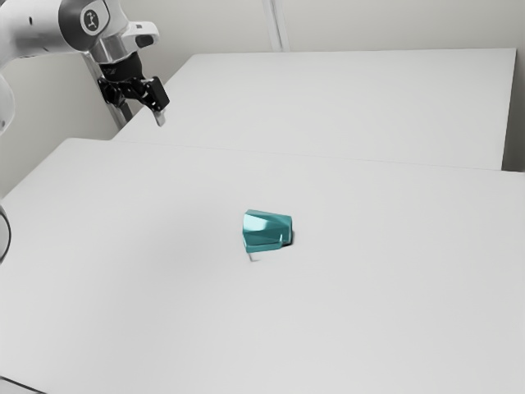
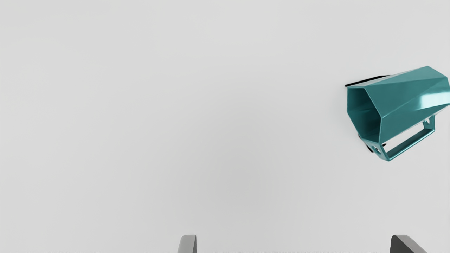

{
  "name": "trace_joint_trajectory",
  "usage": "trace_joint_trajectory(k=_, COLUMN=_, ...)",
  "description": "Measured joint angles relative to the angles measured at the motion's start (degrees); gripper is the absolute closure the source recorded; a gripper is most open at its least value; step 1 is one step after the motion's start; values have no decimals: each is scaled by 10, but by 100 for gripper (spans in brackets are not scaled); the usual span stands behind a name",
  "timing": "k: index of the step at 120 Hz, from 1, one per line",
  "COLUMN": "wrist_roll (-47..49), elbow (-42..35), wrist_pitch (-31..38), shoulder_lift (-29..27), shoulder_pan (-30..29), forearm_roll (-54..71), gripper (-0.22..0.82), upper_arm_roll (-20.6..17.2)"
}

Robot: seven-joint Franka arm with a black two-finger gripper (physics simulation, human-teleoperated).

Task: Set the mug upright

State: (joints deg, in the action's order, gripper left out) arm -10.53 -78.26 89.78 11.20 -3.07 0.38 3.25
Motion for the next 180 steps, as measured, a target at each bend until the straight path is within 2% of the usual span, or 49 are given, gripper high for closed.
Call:
trace_joint_trajectory(k=53, wrist_roll=1, elbow=-2, wrist_pitch=-2, shoulder_lift=-1, shoulder_pan=1, forearm_roll=-7, gripper=0, upper_arm_roll=-1)
trace_joint_trajectory(k=69, wrist_roll=-2, elbow=-26, wrist_pitch=5, shoulder_lift=-2, shoulder_pan=-7, forearm_roll=-83, gripper=0, upper_arm_roll=2)
trace_joint_trajectory(k=84, wrist_roll=-17, elbow=-88, wrist_pitch=18, shoulder_lift=-6, shoulder_pan=-20, forearm_roll=-188, gripper=0, upper_arm_roll=7)
trace_joint_trajectory(k=97, wrist_roll=-44, elbow=-140, wrist_pitch=54, shoulder_lift=-8, shoulder_pan=-21, forearm_roll=-252, gripper=0, upper_arm_roll=8)
trace_joint_trajectory(k=131, wrist_roll=-117, elbow=-285, wrist_pitch=202, shoulder_lift=-20, shoulder_pan=-12, forearm_roll=-348, gripper=0, upper_arm_roll=8)
trace_joint_trajectory(k=142, wrist_roll=-139, elbow=-305, wrist_pitch=241, shoulder_lift=-12, shoulder_pan=-7, forearm_roll=-382, gripper=0, upper_arm_roll=7)
trace_joint_trajectory(k=161, wrist_roll=-172, elbow=-325, wrist_pitch=275, shoulder_lift=23, shoulder_pan=-10, forearm_roll=-429, gripper=0, upper_arm_roll=7)
trace_joint_trajectory(k=180, wrist_roll=-213, elbow=-362, wrist_pitch=289, shoulder_lift=32, shoulder_pan=-11, forearm_roll=-498, gripper=0, upper_arm_roll=7)
